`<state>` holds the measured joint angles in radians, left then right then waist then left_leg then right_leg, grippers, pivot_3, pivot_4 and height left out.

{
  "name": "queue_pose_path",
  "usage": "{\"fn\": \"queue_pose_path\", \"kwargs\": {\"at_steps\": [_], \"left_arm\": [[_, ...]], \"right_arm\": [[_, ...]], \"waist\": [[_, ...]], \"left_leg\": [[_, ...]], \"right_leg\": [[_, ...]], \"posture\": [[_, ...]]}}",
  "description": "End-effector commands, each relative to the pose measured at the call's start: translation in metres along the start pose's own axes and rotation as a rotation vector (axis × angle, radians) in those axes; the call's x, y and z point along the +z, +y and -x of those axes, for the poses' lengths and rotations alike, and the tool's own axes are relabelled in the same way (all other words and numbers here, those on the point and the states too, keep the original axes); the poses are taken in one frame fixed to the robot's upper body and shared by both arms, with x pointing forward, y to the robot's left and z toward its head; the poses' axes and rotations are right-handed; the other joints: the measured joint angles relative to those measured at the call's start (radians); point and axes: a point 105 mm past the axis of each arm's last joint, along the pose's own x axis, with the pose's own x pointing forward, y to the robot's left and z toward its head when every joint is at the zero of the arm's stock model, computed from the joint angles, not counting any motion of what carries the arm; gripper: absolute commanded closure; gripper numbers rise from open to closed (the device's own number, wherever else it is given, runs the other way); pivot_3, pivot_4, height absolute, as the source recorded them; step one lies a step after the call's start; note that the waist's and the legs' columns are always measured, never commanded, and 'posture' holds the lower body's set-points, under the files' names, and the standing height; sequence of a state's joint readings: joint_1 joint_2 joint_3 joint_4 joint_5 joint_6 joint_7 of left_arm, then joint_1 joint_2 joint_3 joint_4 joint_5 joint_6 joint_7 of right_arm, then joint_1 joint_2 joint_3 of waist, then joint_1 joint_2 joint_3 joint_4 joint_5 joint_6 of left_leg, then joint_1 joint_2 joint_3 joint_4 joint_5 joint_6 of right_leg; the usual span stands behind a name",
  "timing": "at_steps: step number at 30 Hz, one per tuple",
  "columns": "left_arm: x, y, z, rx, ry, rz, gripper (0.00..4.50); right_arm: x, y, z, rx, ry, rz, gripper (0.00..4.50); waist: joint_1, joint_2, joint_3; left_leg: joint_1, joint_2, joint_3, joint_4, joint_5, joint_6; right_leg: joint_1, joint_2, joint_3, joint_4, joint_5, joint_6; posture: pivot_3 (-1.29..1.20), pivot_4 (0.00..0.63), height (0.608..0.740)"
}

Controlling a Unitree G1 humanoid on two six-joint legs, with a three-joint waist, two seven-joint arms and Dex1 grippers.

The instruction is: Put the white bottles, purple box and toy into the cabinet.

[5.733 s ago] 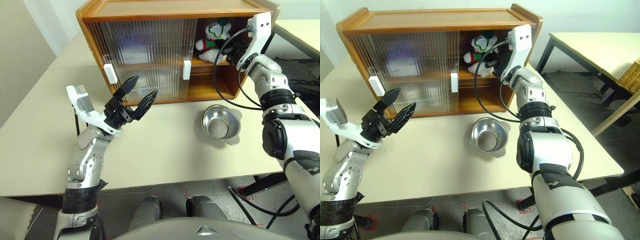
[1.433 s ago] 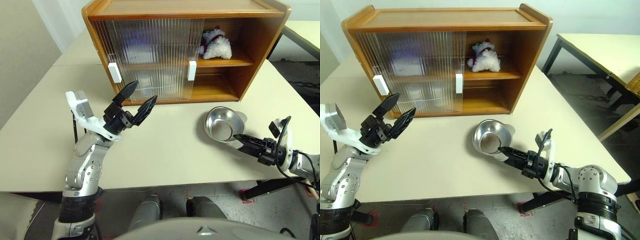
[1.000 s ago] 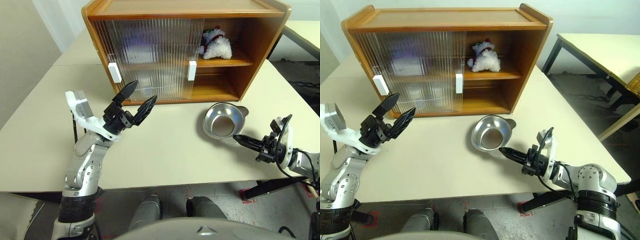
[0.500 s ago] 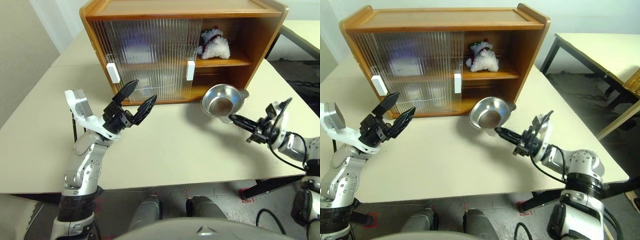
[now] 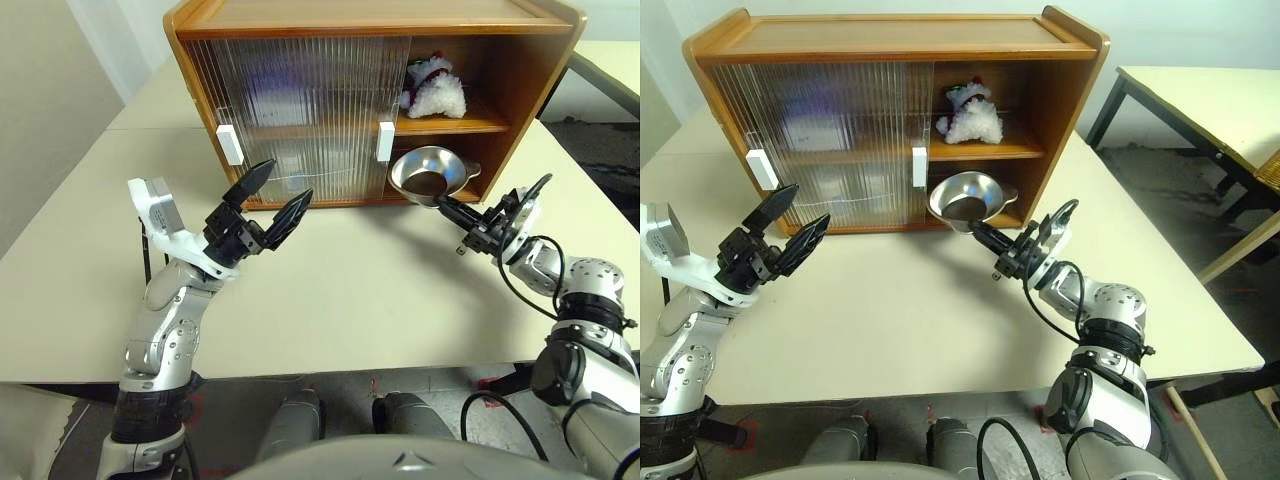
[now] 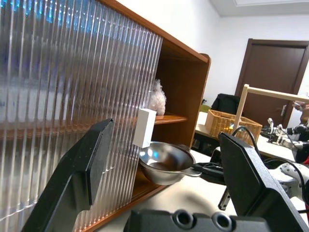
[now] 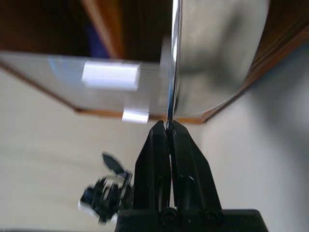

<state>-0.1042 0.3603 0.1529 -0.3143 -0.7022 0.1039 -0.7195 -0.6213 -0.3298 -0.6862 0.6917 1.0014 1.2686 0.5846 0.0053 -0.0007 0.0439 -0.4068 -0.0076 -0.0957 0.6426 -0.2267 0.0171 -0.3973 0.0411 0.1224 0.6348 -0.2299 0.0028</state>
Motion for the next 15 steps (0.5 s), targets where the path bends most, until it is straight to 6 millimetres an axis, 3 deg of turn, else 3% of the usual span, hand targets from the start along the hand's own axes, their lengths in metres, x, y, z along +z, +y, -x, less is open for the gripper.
{"fn": "queue_pose_path", "kwargs": {"at_steps": [1,15], "left_arm": [[0.005,-0.002,0.000,-0.006,0.005,-0.020,0.00],[0.008,0.000,-0.001,-0.007,0.009,-0.027,0.00]], "right_arm": [[0.007,-0.004,-0.008,-0.010,-0.059,0.010,4.45],[0.023,-0.023,-0.037,-0.046,-0.257,0.049,4.45]], "waist": [[0.000,0.000,0.000],[0.000,0.000,0.000]], "left_leg": [[0.000,0.000,0.000,0.000,0.000,0.000],[0.000,0.001,0.000,0.000,0.000,0.000]], "right_leg": [[0.000,0.000,0.000,0.000,0.000,0.000],[-0.001,0.000,0.000,0.001,0.001,-0.002]], "posture": [[0.04,0.060,0.740],[0.04,0.059,0.740]]}}
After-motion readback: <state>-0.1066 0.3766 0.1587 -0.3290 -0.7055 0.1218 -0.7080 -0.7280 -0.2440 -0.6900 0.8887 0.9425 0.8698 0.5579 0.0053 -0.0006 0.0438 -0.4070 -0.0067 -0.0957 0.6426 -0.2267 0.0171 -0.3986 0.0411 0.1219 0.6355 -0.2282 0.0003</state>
